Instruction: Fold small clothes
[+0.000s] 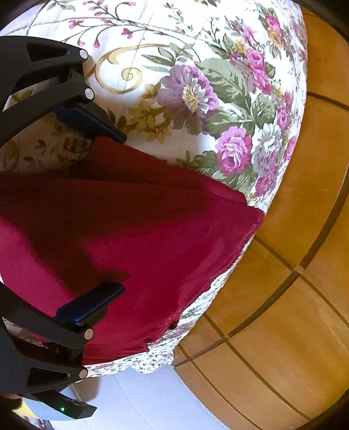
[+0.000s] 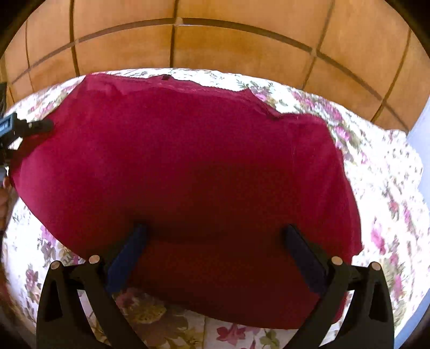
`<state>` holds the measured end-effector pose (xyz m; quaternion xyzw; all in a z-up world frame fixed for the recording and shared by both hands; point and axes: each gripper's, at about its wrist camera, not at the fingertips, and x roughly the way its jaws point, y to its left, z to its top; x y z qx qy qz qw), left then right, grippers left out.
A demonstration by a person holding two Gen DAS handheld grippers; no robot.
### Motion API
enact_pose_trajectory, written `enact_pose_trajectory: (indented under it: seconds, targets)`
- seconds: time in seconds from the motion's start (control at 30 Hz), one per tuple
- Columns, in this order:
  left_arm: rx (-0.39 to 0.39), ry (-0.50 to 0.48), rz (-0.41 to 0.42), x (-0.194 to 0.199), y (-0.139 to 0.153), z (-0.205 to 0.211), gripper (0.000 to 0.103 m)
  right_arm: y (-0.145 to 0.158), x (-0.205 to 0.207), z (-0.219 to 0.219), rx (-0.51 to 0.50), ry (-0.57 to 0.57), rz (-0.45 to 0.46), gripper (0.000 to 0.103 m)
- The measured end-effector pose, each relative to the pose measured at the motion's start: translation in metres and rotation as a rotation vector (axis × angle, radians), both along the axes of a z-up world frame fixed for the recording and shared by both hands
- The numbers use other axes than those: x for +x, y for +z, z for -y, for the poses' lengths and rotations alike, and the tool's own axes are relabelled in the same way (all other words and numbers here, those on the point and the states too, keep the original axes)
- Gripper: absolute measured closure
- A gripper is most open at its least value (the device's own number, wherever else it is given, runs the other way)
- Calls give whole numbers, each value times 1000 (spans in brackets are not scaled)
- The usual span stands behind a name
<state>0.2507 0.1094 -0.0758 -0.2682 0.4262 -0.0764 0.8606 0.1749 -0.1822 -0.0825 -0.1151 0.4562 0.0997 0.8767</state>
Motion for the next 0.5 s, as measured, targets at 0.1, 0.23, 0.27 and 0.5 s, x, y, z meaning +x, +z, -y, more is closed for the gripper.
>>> enact_pose_trajectory:
  seconds: [0.1,0.23,0.27,0.5]
  targets:
    - [-19,5,-17,4,-1,1,20,1,-3,-2,-14,3,8,2]
    - [-67,51,-39,6,-5,-11,56,2,-2,-1,-8,2,7,2]
    - [-94,55,-39,5,-4,-13,65,2,-2,-1,-9,2,6,2]
    - [-27,20,99,-4,39,14,78,3,-1,-2,-8,0,-7,2]
